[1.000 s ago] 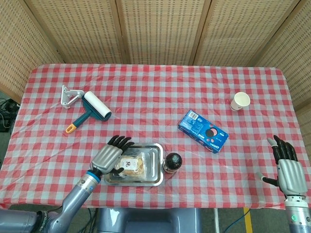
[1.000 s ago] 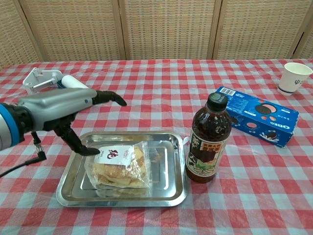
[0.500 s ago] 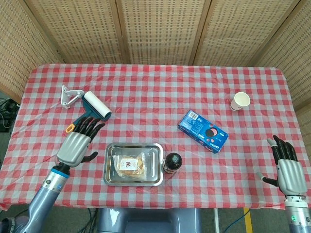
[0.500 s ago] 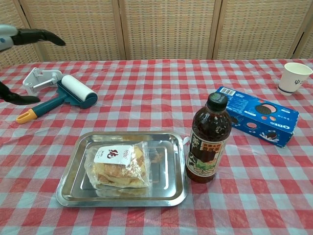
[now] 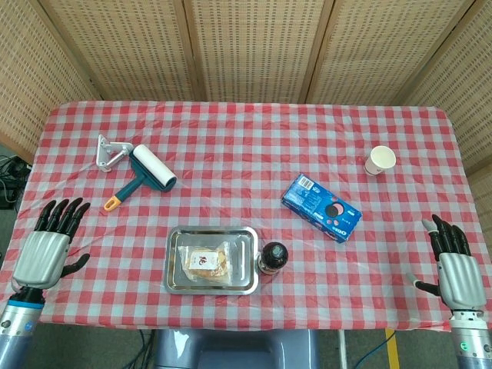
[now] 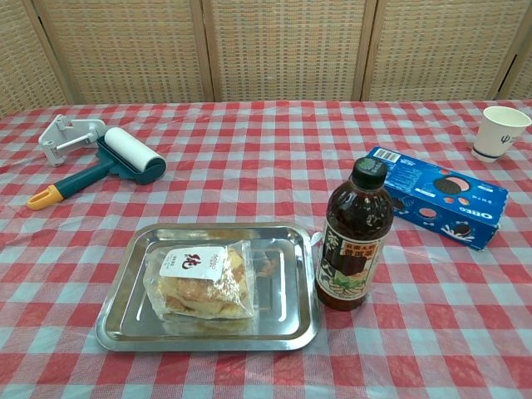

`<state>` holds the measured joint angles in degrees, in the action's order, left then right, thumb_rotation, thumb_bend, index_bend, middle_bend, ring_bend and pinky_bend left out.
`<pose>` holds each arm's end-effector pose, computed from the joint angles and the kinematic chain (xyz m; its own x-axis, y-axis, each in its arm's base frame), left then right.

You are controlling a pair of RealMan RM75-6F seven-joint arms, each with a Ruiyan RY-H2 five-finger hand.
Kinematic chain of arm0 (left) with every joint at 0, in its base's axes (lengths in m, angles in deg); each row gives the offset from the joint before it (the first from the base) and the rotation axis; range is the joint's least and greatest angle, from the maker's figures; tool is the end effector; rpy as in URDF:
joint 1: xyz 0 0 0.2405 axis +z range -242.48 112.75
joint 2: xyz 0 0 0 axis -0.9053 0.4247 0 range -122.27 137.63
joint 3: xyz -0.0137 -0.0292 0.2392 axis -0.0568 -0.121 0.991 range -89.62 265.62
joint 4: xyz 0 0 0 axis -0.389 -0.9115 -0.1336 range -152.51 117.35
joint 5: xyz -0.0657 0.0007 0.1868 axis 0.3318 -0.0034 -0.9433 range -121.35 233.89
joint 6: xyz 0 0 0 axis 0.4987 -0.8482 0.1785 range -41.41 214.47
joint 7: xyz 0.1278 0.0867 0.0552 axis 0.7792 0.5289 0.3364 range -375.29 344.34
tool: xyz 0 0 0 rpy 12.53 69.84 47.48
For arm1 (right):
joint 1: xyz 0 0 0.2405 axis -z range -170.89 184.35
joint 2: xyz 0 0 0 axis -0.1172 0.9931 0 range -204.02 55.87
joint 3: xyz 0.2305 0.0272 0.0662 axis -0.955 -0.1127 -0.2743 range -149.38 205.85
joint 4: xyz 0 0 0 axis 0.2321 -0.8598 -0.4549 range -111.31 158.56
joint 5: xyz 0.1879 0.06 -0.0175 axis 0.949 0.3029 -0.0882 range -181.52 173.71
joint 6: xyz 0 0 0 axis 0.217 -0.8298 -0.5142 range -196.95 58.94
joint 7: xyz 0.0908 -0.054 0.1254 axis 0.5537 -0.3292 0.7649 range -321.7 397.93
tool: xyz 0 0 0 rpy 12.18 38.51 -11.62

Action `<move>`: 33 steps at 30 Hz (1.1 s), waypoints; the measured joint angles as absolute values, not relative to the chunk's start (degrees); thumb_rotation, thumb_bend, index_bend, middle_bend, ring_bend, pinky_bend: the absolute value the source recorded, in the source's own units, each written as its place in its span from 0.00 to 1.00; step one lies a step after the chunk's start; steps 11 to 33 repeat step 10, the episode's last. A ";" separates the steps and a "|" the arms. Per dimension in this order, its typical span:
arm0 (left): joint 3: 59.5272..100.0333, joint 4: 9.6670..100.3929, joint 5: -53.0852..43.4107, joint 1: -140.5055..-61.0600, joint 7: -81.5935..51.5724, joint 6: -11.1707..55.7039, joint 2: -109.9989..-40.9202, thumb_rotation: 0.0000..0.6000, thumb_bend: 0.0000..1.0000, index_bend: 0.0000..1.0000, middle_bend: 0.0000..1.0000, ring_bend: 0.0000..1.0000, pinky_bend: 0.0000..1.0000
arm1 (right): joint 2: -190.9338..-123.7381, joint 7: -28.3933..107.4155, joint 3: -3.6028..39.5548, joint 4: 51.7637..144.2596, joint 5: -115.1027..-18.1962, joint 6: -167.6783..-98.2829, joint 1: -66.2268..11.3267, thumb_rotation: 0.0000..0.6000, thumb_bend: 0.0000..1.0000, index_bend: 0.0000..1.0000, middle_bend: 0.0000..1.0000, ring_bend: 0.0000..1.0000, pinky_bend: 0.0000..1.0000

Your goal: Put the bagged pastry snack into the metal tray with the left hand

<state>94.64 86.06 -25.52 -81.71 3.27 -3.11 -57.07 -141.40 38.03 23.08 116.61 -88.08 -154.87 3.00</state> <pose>-0.2363 0.2160 0.1374 0.5229 0.0158 0.8522 0.8463 -0.1288 -0.5169 -0.2907 -0.2003 0.1558 0.3297 0.0392 0.9433 -0.9439 0.0350 0.3284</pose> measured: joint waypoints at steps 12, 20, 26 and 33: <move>93.61 76.69 -25.28 -77.96 -4.68 -3.03 -58.76 1.00 0.20 0.04 0.00 0.00 0.00 | -141.44 36.96 23.70 116.51 -89.17 -154.01 2.44 1.00 0.08 0.04 0.00 0.00 0.00; 93.61 76.69 -25.28 -77.96 -4.68 -3.03 -58.76 1.00 0.20 0.04 0.00 0.00 0.00 | -141.44 36.96 23.70 116.51 -89.17 -154.01 2.44 1.00 0.08 0.04 0.00 0.00 0.00; 93.61 76.69 -25.28 -77.96 -4.68 -3.03 -58.76 1.00 0.20 0.04 0.00 0.00 0.00 | -141.44 36.96 23.70 116.51 -89.17 -154.01 2.44 1.00 0.08 0.04 0.00 0.00 0.00; 93.61 76.69 -25.28 -77.96 -4.68 -3.03 -58.76 1.00 0.20 0.04 0.00 0.00 0.00 | -141.44 36.96 23.70 116.51 -89.17 -154.01 2.44 1.00 0.08 0.04 0.00 0.00 0.00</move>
